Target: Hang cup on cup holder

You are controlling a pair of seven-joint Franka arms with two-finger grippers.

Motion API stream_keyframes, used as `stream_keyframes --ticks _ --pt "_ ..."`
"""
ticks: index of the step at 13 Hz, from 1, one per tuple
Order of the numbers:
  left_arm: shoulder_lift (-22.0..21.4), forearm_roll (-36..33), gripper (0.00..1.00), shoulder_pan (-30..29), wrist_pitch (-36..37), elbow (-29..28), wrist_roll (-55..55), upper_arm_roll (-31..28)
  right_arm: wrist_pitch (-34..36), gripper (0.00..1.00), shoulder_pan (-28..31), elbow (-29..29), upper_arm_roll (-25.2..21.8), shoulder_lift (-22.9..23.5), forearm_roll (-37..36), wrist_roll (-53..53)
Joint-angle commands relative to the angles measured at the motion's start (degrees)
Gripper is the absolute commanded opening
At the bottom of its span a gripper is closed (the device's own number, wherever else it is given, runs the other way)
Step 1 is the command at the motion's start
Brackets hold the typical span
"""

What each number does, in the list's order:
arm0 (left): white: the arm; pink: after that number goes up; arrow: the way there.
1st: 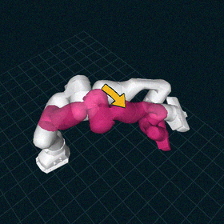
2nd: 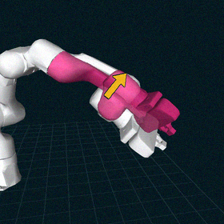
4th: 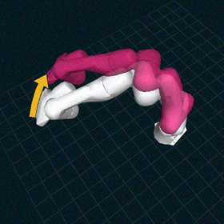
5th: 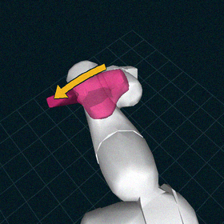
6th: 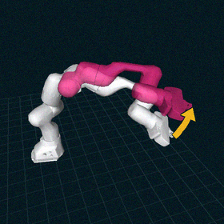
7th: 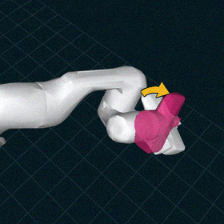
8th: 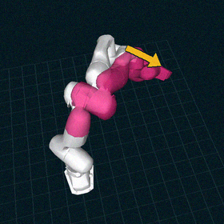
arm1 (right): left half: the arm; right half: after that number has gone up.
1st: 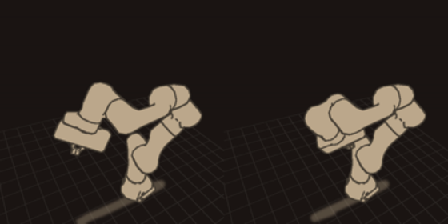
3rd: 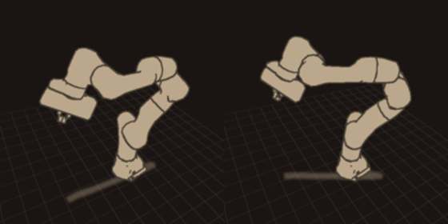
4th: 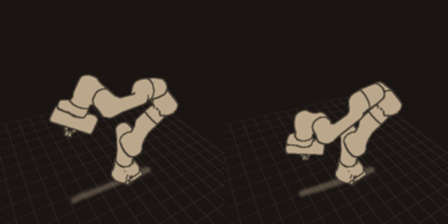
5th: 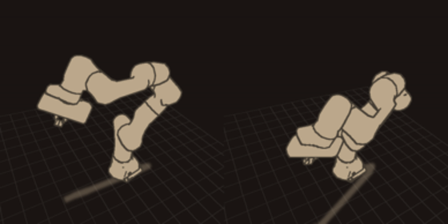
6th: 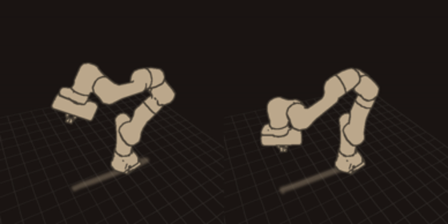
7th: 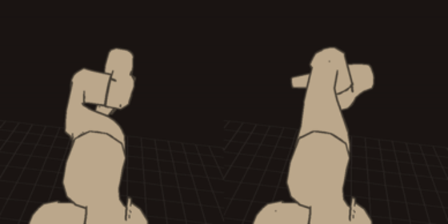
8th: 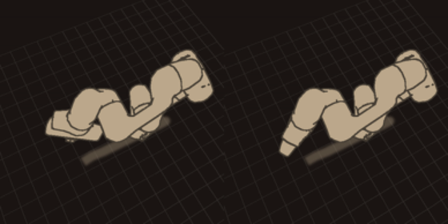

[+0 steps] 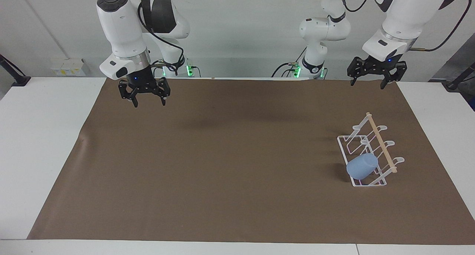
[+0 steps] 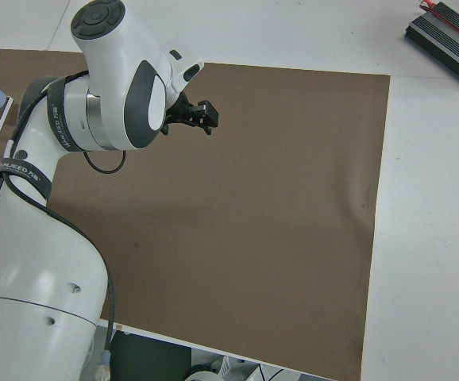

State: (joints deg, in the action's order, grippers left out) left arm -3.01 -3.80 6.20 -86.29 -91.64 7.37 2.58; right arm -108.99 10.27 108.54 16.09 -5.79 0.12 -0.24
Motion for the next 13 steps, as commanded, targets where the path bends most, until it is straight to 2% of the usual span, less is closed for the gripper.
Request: stream_keyframes --ticks 1,10,12,13 --pt "-2.0 0.9 1.0 -1.1 1.54 -1.87 -0.25 0.41 0.98 1.0 1.15 -0.08 0.61 -0.54 0.05 0.85" --pt "-1.66 0.64 1.0 -1.45 2.53 -1.35 -0.86 0.59 0.89 1.0 1.15 -0.08 0.53 -0.54 0.05 0.94" --pt "-1.48 1.86 1.0 -1.81 2.96 -0.38 -1.83 0.33 0.89 1.0 1.15 -0.08 0.53 -0.54 0.05 1.03" --pt "-0.69 5.0 1.0 -2.5 4.27 1.1 -2.0 0.32 0.89 1.0 1.15 -0.08 0.53 -0.54 0.05 1.03"
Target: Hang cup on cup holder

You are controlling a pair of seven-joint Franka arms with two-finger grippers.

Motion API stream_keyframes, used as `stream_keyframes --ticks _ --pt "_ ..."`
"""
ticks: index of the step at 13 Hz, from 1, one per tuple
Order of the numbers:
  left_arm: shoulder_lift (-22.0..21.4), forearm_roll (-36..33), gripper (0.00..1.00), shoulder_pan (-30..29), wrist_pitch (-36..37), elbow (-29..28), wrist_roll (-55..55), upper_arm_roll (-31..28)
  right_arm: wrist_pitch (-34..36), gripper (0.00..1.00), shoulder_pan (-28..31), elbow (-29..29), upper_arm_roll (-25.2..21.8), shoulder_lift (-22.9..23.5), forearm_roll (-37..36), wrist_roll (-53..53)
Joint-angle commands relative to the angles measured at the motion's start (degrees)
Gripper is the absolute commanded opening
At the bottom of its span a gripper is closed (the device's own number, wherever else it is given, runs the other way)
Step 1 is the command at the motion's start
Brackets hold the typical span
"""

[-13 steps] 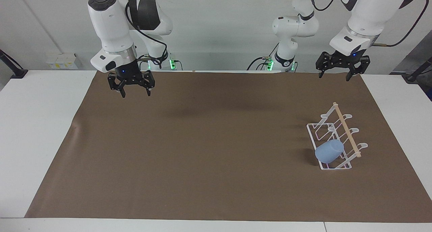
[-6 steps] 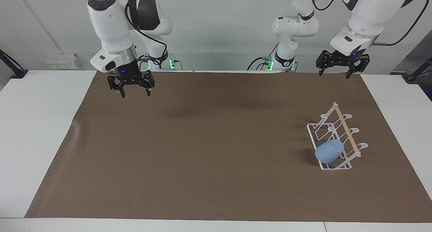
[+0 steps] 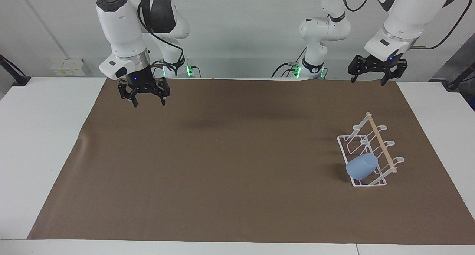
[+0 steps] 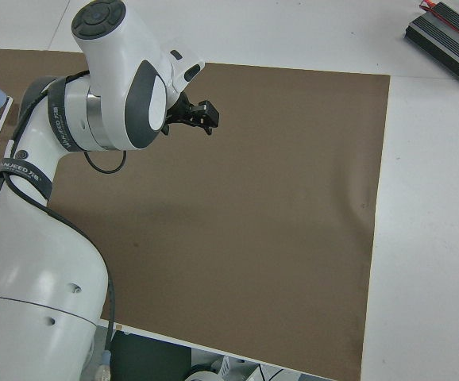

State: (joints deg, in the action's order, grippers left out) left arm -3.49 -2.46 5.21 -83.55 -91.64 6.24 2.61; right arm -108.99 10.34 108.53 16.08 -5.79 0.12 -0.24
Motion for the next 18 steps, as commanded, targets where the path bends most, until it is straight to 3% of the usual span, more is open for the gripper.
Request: stream_keyframes --ticks 1,7,9,18 --pt "1.1 5.17 1.0 -1.43 3.29 3.11 -0.79 -0.84 0.89 1.0 1.08 -0.08 0.53 -0.54 0.05 1.03" --pt "2.52 4.75 1.0 -1.69 4.1 5.68 0.26 -3.58 0.89 1.0 1.08 -0.08 0.54 -0.54 0.05 1.12" --pt "1.73 1.59 1.0 -1.87 4.1 5.51 0.61 -2.44 0.98 1.0 1.08 -0.08 0.53 -0.54 0.05 1.12" --pt "1.47 1.93 1.0 -4.42 2.96 4.8 0.26 0.29 1.06 1.0 1.08 0.01 0.62 -0.63 0.14 1.2"
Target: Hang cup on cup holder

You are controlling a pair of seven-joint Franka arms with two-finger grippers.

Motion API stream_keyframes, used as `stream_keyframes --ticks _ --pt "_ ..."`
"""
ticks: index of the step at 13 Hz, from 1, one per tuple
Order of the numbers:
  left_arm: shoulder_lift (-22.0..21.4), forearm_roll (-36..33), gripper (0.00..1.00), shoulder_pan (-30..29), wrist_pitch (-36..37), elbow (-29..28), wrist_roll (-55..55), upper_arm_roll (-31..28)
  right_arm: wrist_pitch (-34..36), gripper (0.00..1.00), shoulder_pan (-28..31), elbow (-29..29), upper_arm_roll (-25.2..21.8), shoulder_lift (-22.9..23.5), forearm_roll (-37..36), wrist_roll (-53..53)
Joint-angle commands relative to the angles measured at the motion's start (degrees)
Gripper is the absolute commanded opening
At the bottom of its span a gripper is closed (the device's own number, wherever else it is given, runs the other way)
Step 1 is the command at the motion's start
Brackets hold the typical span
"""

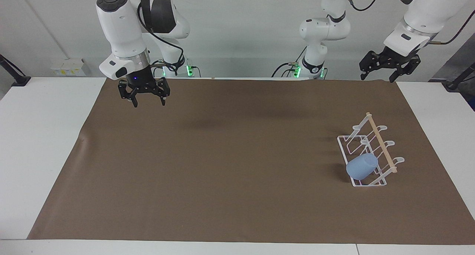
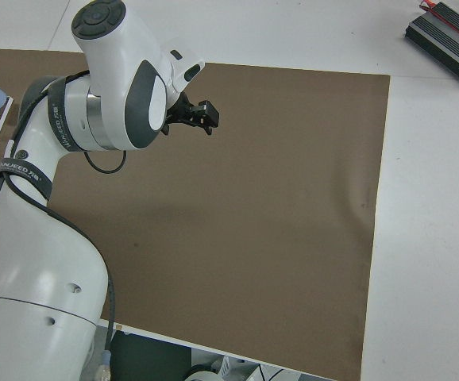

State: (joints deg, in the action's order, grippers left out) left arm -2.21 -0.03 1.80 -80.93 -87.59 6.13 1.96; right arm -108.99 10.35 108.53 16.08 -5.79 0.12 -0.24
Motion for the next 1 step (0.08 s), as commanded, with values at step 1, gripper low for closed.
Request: stream_keyframes --ticks 1 --pt "0.18 -0.41 1.0 -0.83 0.07 0.66 0.2 1.03 0.98 1.0 1.08 -0.07 0.62 -0.63 0.14 1.2"
